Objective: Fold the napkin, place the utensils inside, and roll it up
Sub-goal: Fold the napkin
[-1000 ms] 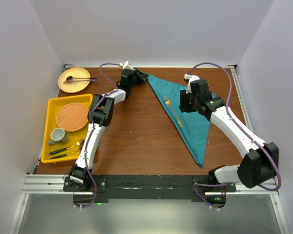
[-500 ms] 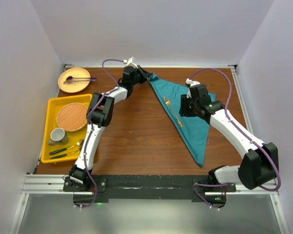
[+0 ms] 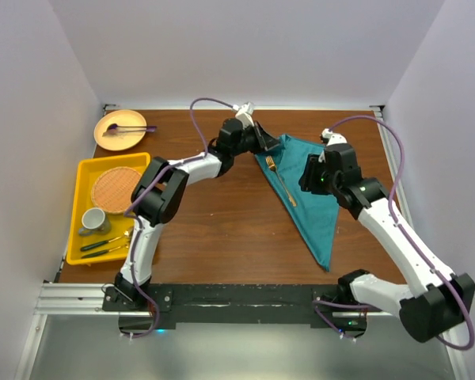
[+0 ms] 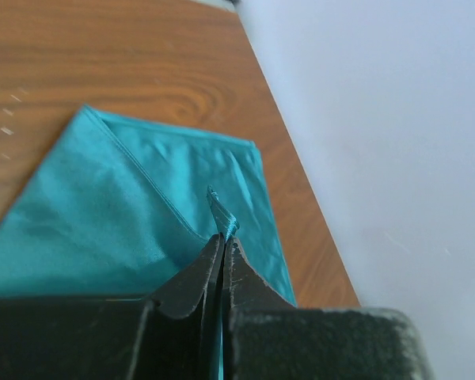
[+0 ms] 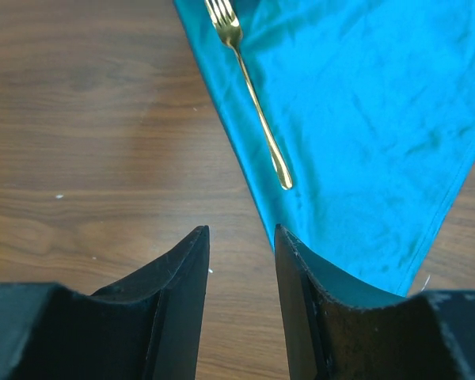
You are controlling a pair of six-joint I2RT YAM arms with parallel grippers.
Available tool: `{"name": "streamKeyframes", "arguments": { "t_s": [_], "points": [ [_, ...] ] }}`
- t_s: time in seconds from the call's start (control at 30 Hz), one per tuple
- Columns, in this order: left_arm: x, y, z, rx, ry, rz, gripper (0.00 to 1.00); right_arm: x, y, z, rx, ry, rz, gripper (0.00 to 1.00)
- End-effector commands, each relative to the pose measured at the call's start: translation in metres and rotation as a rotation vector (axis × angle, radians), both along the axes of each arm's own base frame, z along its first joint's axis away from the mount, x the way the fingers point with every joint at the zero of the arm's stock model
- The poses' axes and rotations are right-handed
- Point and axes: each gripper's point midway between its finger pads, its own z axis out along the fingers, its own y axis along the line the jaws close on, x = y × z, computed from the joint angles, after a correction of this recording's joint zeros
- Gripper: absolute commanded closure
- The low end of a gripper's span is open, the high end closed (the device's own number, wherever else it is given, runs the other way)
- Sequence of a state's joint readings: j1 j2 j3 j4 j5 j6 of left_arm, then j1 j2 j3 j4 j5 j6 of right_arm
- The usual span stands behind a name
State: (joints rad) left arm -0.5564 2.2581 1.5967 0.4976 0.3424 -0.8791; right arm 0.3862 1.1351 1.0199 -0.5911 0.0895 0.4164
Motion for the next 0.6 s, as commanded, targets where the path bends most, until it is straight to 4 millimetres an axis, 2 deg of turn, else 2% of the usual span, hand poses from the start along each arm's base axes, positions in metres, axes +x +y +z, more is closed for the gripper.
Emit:
{"name": "streamKeyframes", "arguments": {
  "t_s": [0.0,0.1,0.3,0.57],
  "points": [
    [-0.028,-0.011,0.022,-0.020,-0.044,-0.071,0.97,-0.010,-0.008,0.030,0.031,-0.076,-0.035,0.57],
    [-0.041,-0.020,0.021,-0.001,-0.048,-0.093,0.97,-0.015,-0.010,0.036,0.039,-0.098,-0.034,0.57],
    [-0.069,-0.036,0.010,0.026,-0.024,-0.131,0.97,-0.021,-0.013,0.035,0.043,-0.102,-0.034,0.57],
    [-0.084,-0.054,-0.005,0.052,-0.003,-0.162,0.97,-0.025,-0.015,0.033,0.042,-0.107,-0.038,0.57]
  ]
}}
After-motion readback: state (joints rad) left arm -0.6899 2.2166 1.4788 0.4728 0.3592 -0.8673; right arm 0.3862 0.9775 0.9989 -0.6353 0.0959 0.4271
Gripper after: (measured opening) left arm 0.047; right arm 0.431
